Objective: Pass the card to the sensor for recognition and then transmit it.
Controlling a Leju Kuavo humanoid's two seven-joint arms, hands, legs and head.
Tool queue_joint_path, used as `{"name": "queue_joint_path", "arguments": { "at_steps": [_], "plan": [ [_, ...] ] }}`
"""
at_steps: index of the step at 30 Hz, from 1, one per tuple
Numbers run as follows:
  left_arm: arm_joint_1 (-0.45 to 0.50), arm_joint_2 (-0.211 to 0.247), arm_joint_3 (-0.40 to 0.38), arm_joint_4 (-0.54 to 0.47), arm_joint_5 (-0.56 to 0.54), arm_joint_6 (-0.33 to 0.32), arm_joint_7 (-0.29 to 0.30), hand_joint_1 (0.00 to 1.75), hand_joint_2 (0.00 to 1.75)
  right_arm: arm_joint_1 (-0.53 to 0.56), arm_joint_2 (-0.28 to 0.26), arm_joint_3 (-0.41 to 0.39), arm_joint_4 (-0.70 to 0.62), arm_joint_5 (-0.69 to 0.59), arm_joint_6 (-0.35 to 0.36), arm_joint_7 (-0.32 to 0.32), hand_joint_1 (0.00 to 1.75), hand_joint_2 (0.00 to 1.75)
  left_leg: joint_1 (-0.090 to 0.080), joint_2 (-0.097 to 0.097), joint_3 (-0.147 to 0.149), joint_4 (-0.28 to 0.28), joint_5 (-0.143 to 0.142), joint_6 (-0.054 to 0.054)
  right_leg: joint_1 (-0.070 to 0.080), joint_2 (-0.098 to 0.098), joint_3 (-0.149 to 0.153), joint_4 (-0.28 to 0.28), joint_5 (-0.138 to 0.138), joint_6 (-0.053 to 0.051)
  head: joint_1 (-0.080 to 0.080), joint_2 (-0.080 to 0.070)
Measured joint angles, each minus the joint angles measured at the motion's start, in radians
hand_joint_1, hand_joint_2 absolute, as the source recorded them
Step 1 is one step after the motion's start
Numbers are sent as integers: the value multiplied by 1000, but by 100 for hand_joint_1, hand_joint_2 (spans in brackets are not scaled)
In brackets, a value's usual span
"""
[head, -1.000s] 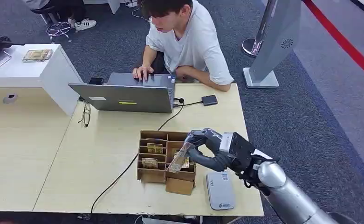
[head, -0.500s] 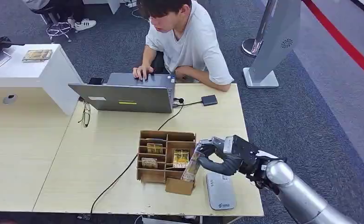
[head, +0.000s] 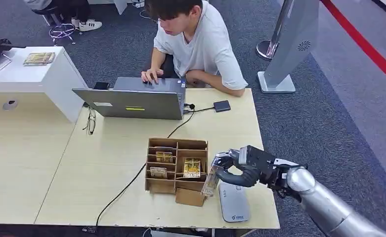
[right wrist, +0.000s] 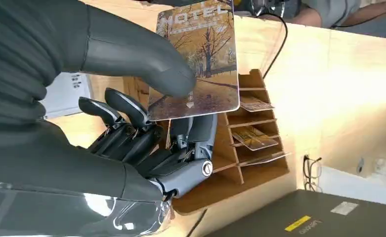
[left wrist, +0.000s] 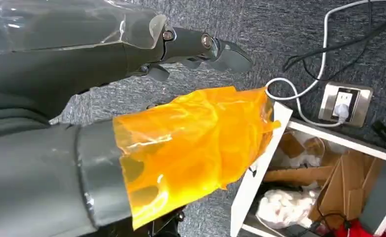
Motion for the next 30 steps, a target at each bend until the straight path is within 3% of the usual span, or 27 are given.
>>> {"name": "queue_joint_path", "arguments": {
  "at_steps": [16,24,30],
  "plan": [
    [-24,4,-45,40,40,-2,-20,0,0,-43,-71,71,34,3,61,-35,175,175,0,0,0,0,0,0,0,0,0,0,0,0,0,0],
    [-18,16,-81,40,81,5,-18,0,0,-54,-98,103,38,17,47,-33,175,175,0,0,0,0,0,0,0,0,0,0,0,0,0,0],
    [-18,19,-114,40,119,18,-15,0,0,-80,-116,132,44,72,10,8,175,175,0,0,0,0,0,0,0,0,0,0,0,0,0,0]
  ]
}}
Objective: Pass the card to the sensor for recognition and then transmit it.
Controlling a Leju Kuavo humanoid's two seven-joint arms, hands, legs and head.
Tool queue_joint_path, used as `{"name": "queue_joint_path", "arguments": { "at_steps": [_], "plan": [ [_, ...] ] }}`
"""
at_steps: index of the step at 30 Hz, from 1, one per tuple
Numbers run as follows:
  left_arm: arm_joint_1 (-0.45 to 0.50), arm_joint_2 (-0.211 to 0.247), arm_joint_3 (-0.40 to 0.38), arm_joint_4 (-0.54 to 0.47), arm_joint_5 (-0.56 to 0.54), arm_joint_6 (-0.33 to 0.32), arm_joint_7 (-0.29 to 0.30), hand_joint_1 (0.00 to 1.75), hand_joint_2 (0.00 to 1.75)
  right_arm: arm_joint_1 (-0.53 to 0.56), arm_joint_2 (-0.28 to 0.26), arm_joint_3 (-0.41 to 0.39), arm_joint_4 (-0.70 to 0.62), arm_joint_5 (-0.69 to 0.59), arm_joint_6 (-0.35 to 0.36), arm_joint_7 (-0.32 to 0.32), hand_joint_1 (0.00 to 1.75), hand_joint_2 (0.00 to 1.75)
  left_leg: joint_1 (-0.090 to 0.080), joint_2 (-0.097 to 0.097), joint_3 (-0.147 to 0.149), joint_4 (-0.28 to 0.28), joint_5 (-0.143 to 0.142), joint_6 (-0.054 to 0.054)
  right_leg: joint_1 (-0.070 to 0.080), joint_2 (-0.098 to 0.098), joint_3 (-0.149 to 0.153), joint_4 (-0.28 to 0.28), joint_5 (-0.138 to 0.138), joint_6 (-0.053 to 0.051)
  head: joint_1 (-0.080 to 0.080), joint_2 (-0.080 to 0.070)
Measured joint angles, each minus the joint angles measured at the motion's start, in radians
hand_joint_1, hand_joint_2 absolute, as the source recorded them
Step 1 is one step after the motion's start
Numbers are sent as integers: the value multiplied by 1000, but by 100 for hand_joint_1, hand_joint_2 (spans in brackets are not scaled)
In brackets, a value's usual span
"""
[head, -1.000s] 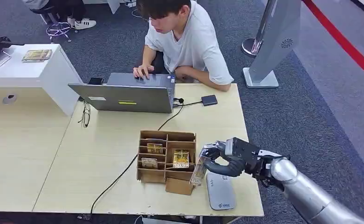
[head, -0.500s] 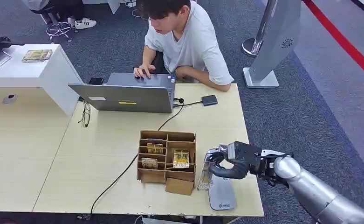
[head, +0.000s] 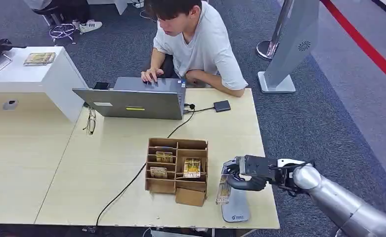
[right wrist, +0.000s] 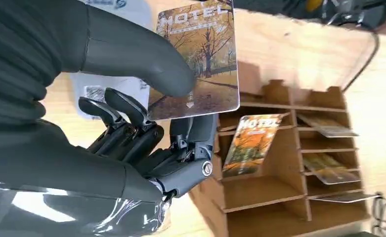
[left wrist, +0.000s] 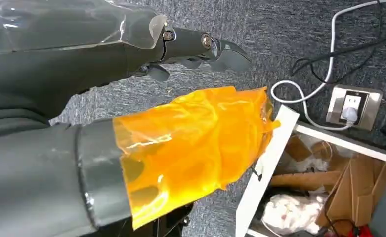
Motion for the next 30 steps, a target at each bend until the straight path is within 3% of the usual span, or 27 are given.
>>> {"name": "queue_joint_path", "arguments": {
  "at_steps": [14,18,23,30],
  "plan": [
    [36,32,-99,-13,61,-5,-27,0,0,-24,-65,74,8,66,-34,21,175,175,0,0,0,0,0,0,0,0,0,0,0,0,0,0],
    [64,59,-153,-79,106,39,7,0,0,-30,-83,92,5,76,-41,47,175,175,0,0,0,0,0,0,0,0,0,0,0,0,0,0],
    [64,74,-212,-87,167,38,-16,0,0,-45,-96,116,9,97,-56,65,175,175,0,0,0,0,0,0,0,0,0,0,0,0,0,0],
    [77,107,-309,-150,247,91,-3,0,0,-47,-97,143,10,132,-107,95,175,175,0,0,0,0,0,0,0,0,0,0,0,0,0,0]
  ]
}}
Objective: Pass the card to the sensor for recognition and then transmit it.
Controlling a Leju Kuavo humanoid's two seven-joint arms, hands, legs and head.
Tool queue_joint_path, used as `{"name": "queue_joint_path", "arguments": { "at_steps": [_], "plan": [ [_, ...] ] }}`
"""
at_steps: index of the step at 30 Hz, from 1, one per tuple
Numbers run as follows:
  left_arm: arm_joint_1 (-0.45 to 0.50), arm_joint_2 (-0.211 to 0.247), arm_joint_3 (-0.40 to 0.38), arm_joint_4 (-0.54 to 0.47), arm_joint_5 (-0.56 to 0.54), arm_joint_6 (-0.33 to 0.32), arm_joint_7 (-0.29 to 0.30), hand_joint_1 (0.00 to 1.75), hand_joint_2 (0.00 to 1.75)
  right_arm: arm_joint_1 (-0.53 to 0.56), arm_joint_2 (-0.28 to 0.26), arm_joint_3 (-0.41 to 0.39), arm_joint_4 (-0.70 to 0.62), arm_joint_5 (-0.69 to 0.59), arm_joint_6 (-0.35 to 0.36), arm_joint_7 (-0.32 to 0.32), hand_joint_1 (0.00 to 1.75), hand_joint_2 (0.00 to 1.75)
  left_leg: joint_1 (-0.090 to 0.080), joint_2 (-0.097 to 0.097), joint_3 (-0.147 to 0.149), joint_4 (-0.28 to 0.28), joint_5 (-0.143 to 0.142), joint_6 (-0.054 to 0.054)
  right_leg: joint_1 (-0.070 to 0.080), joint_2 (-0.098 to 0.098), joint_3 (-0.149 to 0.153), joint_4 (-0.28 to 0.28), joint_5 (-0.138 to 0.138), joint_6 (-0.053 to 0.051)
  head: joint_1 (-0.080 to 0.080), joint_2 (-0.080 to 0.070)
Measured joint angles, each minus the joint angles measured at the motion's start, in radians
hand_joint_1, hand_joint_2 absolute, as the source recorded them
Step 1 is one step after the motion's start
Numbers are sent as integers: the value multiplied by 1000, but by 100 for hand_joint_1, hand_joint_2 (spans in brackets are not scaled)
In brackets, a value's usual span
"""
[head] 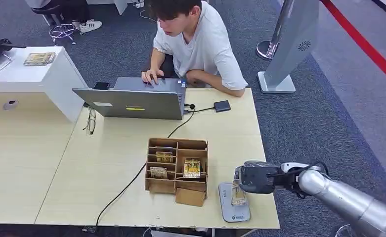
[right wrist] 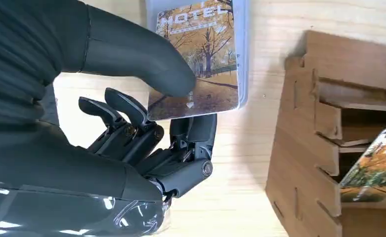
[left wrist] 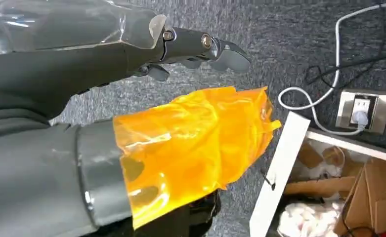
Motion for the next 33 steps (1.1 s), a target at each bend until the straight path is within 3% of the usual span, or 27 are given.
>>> {"name": "queue_joint_path", "arguments": {
  "at_steps": [11,22,27,33],
  "plan": [
    [8,47,-125,-74,103,38,-15,0,0,13,3,10,9,14,-33,21,175,175,0,0,0,0,0,0,0,0,0,0,0,0,0,0],
    [-11,51,-201,-67,193,32,-37,0,0,16,6,12,18,18,-33,34,175,175,0,0,0,0,0,0,0,0,0,0,0,0,0,0],
    [-25,54,-227,-68,212,53,-32,0,0,19,32,15,24,18,-53,69,175,175,0,0,0,0,0,0,0,0,0,0,0,0,0,0],
    [-30,57,-261,-68,248,40,-44,0,0,23,62,16,49,36,-65,51,175,175,0,0,0,0,0,0,0,0,0,0,0,0,0,0]
  ]
}}
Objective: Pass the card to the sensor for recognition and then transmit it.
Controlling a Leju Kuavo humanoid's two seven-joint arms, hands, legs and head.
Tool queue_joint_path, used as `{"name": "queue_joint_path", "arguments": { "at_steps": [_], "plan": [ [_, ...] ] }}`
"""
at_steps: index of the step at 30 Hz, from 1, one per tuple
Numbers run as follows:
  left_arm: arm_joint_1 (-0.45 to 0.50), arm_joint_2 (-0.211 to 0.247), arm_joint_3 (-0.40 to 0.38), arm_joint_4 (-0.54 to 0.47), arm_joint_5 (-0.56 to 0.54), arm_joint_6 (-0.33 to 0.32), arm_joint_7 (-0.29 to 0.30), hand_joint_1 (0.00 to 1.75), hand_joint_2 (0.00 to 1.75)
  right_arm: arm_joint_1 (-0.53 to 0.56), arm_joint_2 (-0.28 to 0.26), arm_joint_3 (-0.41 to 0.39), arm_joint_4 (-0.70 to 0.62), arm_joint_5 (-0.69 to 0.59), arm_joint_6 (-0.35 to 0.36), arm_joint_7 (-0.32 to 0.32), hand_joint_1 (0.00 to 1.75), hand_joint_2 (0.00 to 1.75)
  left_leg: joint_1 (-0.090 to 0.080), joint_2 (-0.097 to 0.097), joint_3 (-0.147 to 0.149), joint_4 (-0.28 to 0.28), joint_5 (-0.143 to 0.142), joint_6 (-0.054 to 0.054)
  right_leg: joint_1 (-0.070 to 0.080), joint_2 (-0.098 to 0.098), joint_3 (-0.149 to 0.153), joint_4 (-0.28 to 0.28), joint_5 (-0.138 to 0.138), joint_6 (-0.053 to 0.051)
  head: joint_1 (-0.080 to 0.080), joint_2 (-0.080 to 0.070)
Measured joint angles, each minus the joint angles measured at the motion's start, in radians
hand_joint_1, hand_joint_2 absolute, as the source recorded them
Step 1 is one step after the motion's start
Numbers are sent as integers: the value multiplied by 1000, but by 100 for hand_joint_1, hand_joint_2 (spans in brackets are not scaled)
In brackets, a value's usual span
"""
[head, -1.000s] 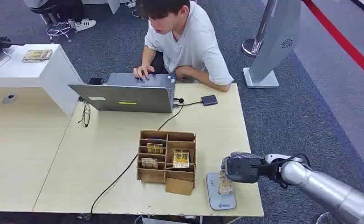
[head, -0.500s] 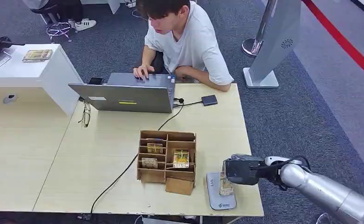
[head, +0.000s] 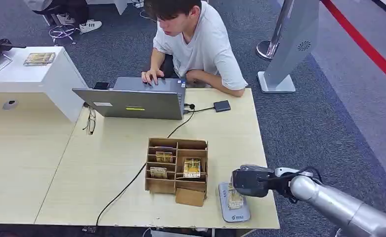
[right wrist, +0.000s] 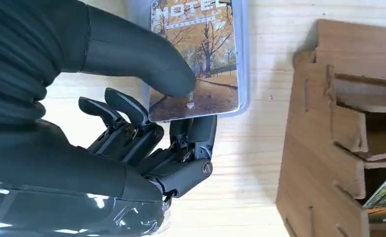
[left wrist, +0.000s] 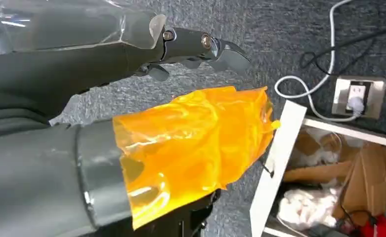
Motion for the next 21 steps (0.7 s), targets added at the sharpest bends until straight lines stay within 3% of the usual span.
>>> {"name": "queue_joint_path", "arguments": {
  "at_steps": [6,21],
  "plan": [
    [-3,4,-26,-8,12,29,6,0,0,4,24,1,12,9,-24,25,175,175,0,0,0,0,0,0,0,0,0,0,0,0,0,0],
    [-10,13,-71,-8,65,31,-9,0,0,15,76,2,60,119,-77,43,175,175,0,0,0,0,0,0,0,0,0,0,0,0,0,0]
  ]
}}
